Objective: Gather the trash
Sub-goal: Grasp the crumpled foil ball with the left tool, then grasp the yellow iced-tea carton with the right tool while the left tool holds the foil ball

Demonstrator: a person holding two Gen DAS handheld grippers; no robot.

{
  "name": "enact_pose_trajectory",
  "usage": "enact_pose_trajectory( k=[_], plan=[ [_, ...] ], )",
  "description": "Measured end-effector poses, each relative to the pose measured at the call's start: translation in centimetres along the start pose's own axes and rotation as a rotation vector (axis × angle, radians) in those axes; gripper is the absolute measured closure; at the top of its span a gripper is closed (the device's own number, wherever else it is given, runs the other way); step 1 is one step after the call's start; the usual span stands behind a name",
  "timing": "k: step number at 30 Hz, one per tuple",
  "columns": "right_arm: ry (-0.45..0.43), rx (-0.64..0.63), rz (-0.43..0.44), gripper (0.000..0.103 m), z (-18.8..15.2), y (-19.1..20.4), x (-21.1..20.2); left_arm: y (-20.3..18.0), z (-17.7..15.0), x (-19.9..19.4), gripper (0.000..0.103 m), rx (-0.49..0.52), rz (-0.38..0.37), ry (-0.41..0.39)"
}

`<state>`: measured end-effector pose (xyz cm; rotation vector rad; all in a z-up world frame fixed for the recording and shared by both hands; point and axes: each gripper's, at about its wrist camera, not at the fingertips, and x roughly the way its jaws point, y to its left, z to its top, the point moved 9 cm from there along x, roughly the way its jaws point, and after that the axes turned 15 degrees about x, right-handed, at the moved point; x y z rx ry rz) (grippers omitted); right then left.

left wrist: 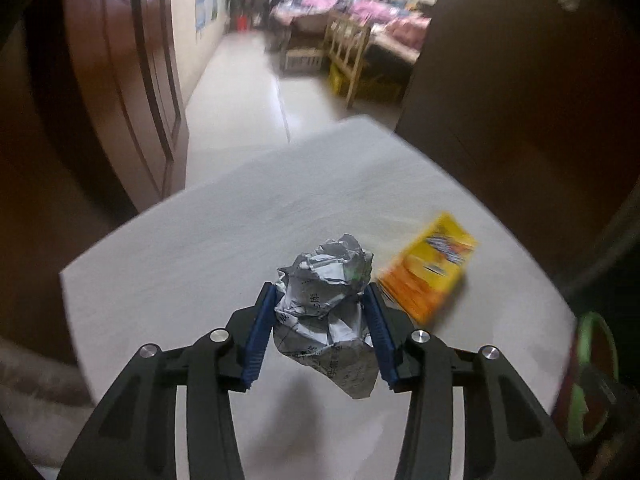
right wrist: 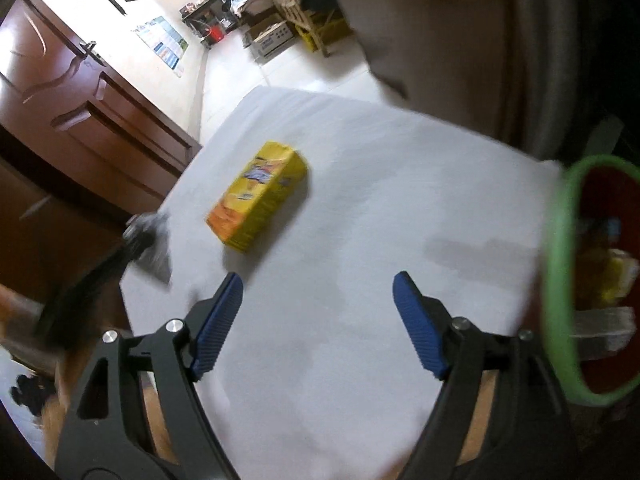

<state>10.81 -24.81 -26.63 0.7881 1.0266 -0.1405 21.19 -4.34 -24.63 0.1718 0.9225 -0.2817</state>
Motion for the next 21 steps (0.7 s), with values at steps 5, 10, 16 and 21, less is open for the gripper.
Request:
enact_pose_trajectory(
  k=[5, 10, 16, 21],
  plan=[
    [0.014, -0.003, -0.027, 0.024, 1.5, 4.7, 5.7, -0.4, -2.1, -5.9, 0.060, -0.005, -0.022, -0.055],
    [-0.037, -0.013, -0.075, 0.016, 3.7, 8.7, 9.5, 0.1, -1.6, -8.1, 0.059, 0.025, 0.008, -0.115],
    [0.000, -0.026, -0.187, 0.012, 3.9, 10.5, 13.8, 1.4, -1.4, -9.2, 0.059, -0.004, 0.016, -0.152],
    [0.039, -0.036, -0.279, 0.012, 3.6, 10.5, 16.4, 3.3, -2.0, -9.6, 0.058, -0.048, 0.017, -0.156]
  ],
)
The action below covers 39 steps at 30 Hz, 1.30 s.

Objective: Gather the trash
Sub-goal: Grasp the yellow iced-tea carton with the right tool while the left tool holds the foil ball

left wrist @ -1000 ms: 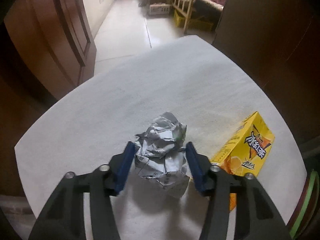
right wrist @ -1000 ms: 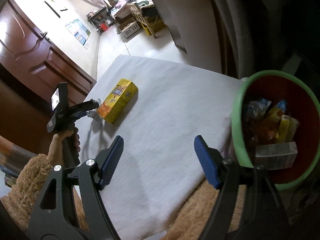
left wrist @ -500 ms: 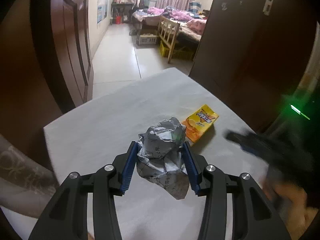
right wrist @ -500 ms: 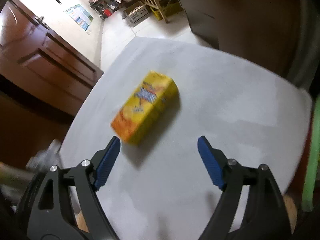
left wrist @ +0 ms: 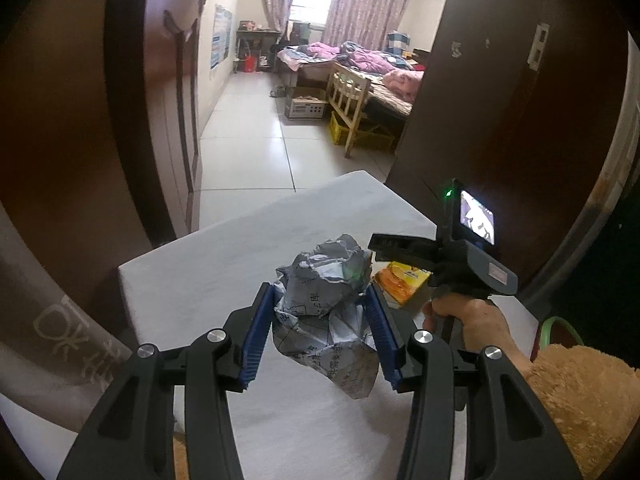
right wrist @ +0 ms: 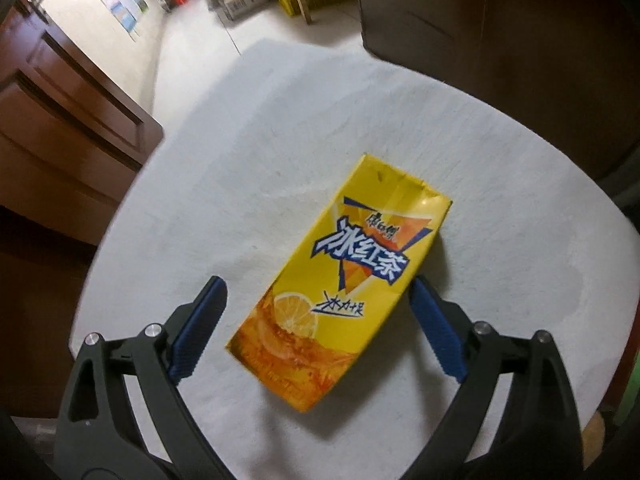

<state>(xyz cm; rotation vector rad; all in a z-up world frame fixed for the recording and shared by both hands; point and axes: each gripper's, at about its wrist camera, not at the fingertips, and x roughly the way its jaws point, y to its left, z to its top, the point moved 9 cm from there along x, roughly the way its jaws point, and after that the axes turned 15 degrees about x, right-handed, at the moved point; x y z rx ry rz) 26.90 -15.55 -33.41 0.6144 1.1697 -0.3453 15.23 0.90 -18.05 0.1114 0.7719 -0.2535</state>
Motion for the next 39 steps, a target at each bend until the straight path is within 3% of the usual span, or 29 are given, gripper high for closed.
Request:
enact_pose_trajectory(
  k=[1, 2, 9, 13, 17, 19, 21, 26, 29, 34, 37, 39],
  plan=[
    [0.000, -0.012, -0.007, 0.015, 0.0, 0.2, 0.2, 0.3, -0.1, -0.1, 0.058, -0.005, 0.002, -0.002],
    [-0.006, -0.041, -0.021, 0.025, -0.2, 0.4, 0.3, 0.6, -0.1, 0.0, 0.058, -0.008, 0.003, -0.003],
    [-0.019, -0.344, -0.033, 0.031, -2.1, 2.4, -0.6, 1.5, -0.6, 0.1, 0.058, -0.042, -0.003, 0.000],
    [0.072, -0.499, 0.019, 0.031, -6.1, 2.1, -1.4, 1.7, -0.8, 0.3, 0.058, -0.058, -0.003, 0.004],
    [0.144, -0.572, 0.071, 0.030, -10.3, 0.4, -2.8, 2.3, -1.3, 0.9, 0.058, -0.085, -0.002, 0.020],
    [0.168, -0.581, 0.085, 0.029, -11.5, -0.6, -3.4, 2.6, -1.4, 1.1, 0.058, -0.099, -0.003, 0.028],
    [0.186, -0.573, 0.078, 0.021, -12.3, -1.8, -3.7, 2.8, -1.6, 1.3, 0.058, -0.109, 0.001, 0.034],
    [0.124, -0.348, 0.142, 0.015, -11.8, -3.8, -5.3, 2.3, -1.7, 1.8, 0.058, -0.103, 0.012, 0.051],
    [0.060, -0.303, 0.111, 0.015, -11.2, -3.5, -5.4, 1.8, -1.5, 1.6, 0.058, -0.080, 0.018, 0.048],
    [0.034, -0.317, 0.066, 0.015, -11.0, -1.9, -4.0, 1.7, -1.1, 0.9, 0.057, -0.059, 0.043, 0.033],
    [0.069, -0.321, 0.038, 0.041, -11.2, -2.4, -3.2, 1.8, -1.2, 0.9, 0.057, -0.055, 0.042, 0.034],
    [0.073, -0.316, 0.066, 0.041, -10.9, -2.7, -3.4, 1.8, -1.1, 0.8, 0.057, -0.052, 0.043, 0.035]
  ],
)
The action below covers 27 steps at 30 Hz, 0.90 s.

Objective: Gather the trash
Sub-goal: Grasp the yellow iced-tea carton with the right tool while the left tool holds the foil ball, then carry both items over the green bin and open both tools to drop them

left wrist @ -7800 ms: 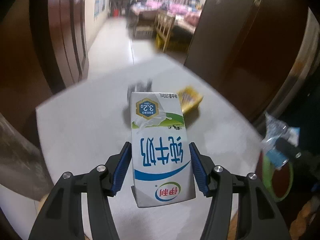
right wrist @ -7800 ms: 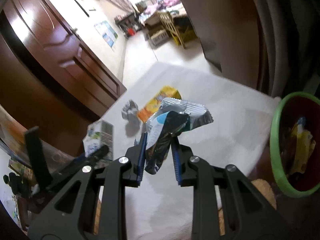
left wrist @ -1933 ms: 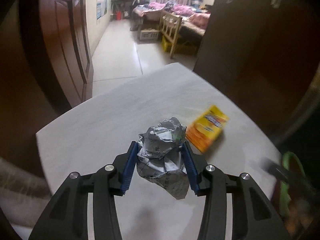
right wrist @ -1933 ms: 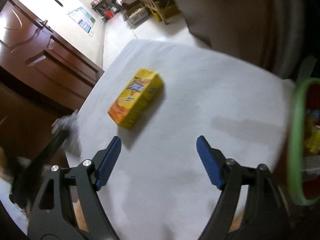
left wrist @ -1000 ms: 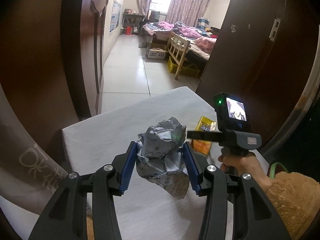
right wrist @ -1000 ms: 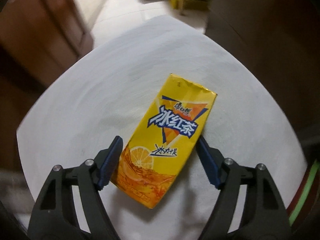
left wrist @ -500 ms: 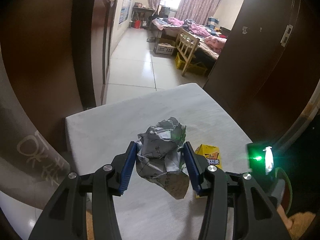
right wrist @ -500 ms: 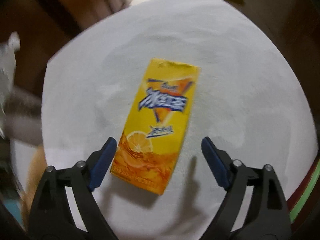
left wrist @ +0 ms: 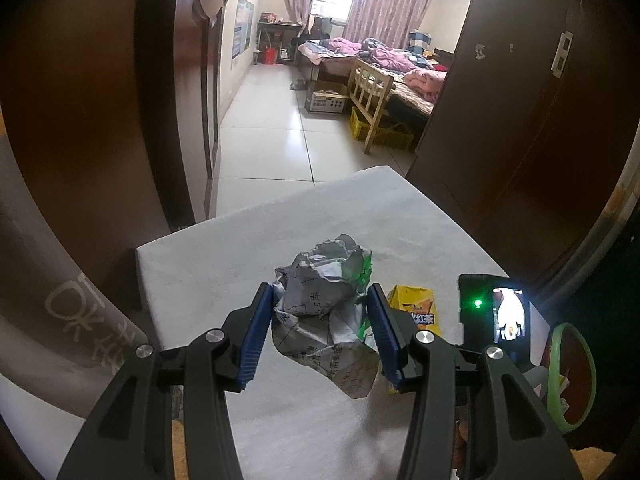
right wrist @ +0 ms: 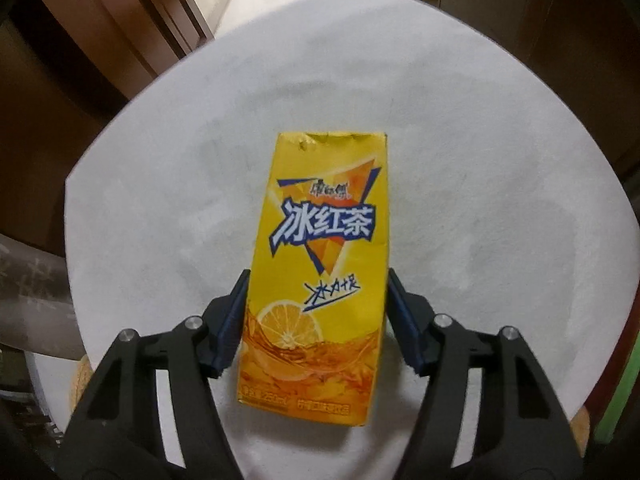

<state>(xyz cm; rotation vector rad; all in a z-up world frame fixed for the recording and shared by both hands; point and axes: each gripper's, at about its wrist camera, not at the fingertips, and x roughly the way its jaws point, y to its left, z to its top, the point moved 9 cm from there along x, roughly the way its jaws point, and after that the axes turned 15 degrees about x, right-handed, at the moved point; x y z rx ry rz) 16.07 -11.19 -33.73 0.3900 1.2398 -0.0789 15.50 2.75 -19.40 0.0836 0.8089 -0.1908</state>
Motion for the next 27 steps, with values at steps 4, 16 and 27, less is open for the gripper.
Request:
enact_pose_trajectory(
  k=[4, 16, 27],
  plan=[
    [0.015, 0.026, 0.087, 0.042, -0.6, 0.0, -2.0, -0.1, -0.1, 0.0, 0.057, -0.003, -0.004, 0.002],
    [0.005, 0.064, 0.268, 0.042, -3.2, -4.2, -10.0, -0.5, -0.1, -0.2, 0.057, 0.011, -0.012, 0.007],
    [-0.097, 0.205, 0.361, 0.042, -3.4, -5.2, -14.1, -3.4, 0.4, -0.6, 0.057, 0.076, -0.029, 0.003]
  ],
)
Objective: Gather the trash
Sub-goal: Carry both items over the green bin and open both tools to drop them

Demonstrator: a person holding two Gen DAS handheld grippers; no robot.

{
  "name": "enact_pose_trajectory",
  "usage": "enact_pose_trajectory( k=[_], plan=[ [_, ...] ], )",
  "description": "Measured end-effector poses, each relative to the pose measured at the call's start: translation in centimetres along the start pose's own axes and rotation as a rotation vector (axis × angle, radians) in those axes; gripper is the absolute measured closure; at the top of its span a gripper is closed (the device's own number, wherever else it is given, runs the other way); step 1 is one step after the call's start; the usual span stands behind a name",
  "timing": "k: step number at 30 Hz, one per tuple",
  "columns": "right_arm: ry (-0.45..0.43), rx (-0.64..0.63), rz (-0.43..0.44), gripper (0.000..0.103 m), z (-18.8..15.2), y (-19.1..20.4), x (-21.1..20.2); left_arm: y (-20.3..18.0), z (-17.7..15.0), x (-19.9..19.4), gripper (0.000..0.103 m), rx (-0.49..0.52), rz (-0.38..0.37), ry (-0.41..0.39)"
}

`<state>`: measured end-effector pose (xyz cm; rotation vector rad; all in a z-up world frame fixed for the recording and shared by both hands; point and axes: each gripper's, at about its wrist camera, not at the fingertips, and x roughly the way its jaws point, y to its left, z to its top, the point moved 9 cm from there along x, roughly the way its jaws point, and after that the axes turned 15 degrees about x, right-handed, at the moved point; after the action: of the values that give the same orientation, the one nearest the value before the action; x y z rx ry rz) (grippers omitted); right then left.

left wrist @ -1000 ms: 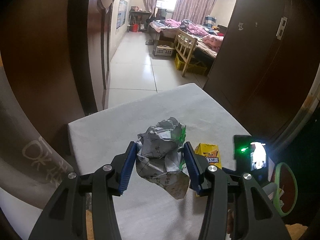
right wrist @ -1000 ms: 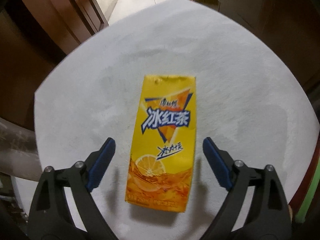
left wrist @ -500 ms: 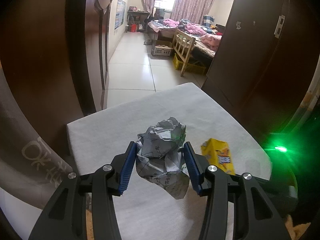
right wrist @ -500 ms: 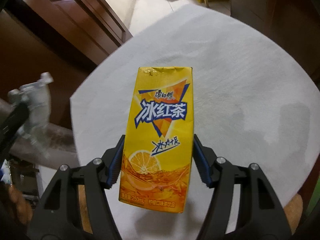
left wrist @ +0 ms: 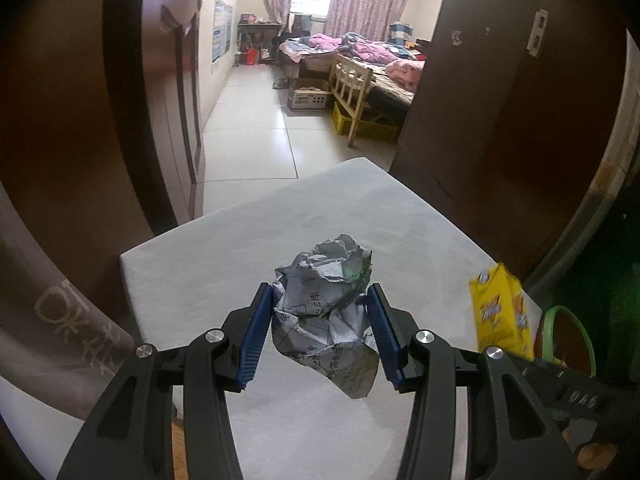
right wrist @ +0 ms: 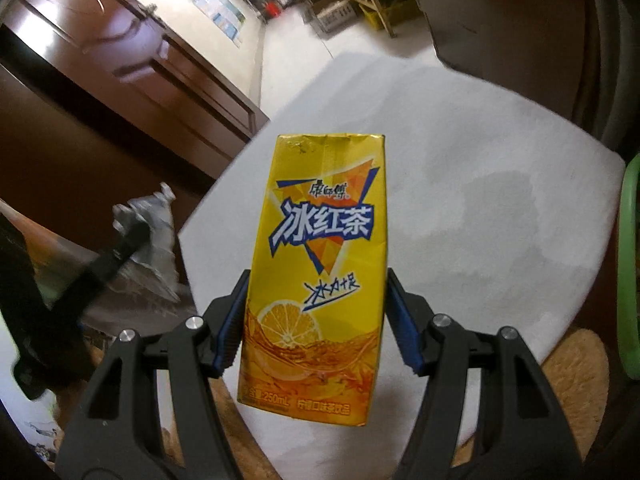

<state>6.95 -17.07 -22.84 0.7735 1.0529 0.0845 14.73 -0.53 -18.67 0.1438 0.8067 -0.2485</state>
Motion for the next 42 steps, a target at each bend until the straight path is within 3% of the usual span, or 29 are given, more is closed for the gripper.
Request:
enact_pose_trajectory(
  k=[12, 30, 42],
  plan=[
    [-0.117, -0.005, 0.136, 0.041, 2.1, 1.4, -5.4, -3.8, 2.1, -1.4, 0.057, 0.074, -0.006, -0.040],
    [-0.203, 0.103, 0.245, 0.041, 3.8, -2.4, -9.9, -9.1, 3.5, -2.4, 0.057, 0.171, -0.029, -0.042],
    [-0.288, 0.146, 0.220, 0.041, 5.5, -7.0, -14.1, -15.8, 4.3, -2.0, 0.057, 0.267, -0.123, -0.039]
  ],
)
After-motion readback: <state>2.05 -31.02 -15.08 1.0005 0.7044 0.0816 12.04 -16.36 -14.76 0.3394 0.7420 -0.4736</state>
